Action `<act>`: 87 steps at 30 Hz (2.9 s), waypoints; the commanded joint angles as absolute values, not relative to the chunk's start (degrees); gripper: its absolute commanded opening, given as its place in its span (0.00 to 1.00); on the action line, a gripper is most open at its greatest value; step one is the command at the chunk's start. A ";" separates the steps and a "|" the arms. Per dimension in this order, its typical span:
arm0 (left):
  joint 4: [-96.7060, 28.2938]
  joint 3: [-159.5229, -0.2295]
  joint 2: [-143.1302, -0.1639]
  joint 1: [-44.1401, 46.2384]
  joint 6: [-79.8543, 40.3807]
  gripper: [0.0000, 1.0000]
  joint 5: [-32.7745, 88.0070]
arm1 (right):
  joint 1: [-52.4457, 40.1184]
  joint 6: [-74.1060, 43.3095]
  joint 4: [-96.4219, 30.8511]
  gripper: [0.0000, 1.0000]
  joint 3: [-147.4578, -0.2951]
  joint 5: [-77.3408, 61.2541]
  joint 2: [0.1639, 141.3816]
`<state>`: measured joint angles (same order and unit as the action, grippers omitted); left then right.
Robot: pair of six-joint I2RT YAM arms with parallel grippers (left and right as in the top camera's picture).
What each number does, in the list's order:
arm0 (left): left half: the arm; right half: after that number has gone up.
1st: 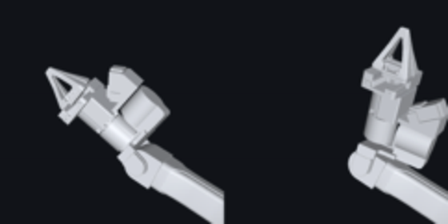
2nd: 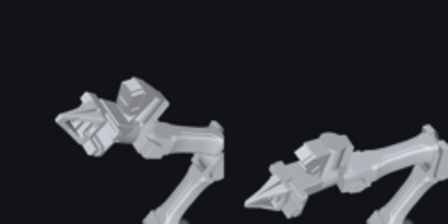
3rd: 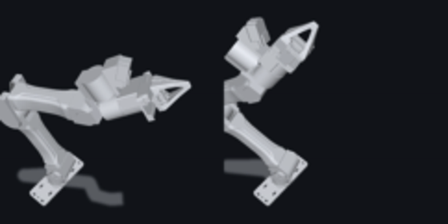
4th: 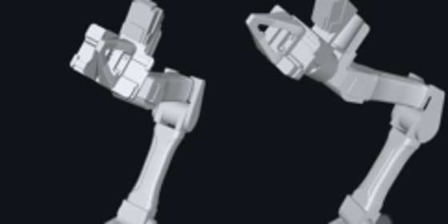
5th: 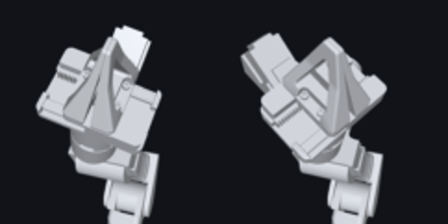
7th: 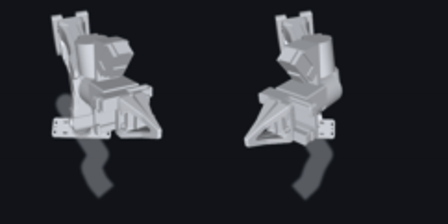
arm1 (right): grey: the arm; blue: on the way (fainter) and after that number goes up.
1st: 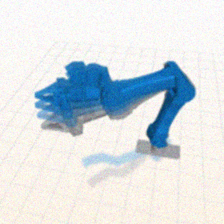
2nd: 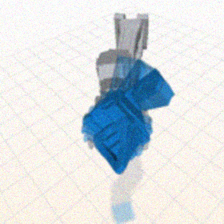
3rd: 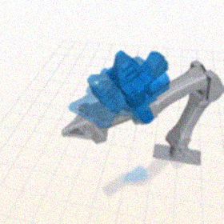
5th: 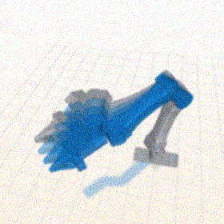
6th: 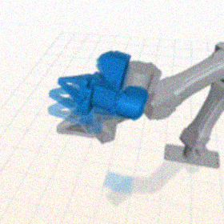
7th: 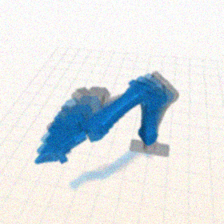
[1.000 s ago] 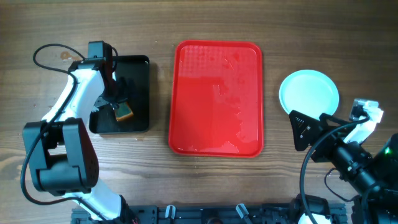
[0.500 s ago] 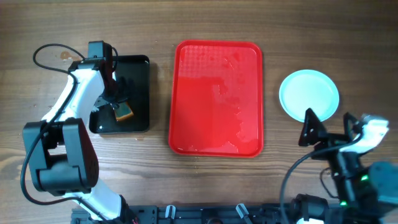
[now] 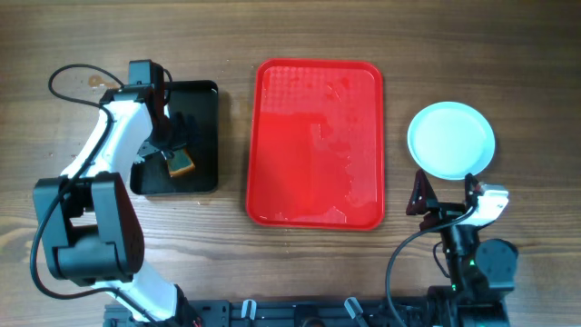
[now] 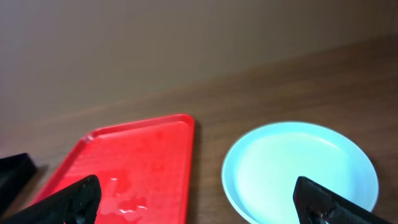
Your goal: Clean dirty plates on tray and stack at the side
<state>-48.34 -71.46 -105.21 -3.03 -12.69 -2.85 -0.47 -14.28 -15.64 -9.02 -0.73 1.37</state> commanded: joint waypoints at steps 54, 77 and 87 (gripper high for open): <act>-24.51 -34.13 -28.60 0.82 -15.27 1.00 -4.14 | -0.78 -15.16 0.80 1.00 -0.27 2.61 0.21; -3.66 -0.32 -0.21 0.49 -18.46 1.00 -4.10 | -0.78 -15.18 0.80 1.00 -0.30 2.61 0.21; -3.66 -0.32 -0.23 0.49 -18.46 1.00 -4.10 | -0.78 -15.18 0.80 1.00 -0.30 2.59 0.21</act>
<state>-3.75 -0.54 -0.78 0.27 -17.93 -3.53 -0.47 -14.76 0.49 -0.45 1.78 0.78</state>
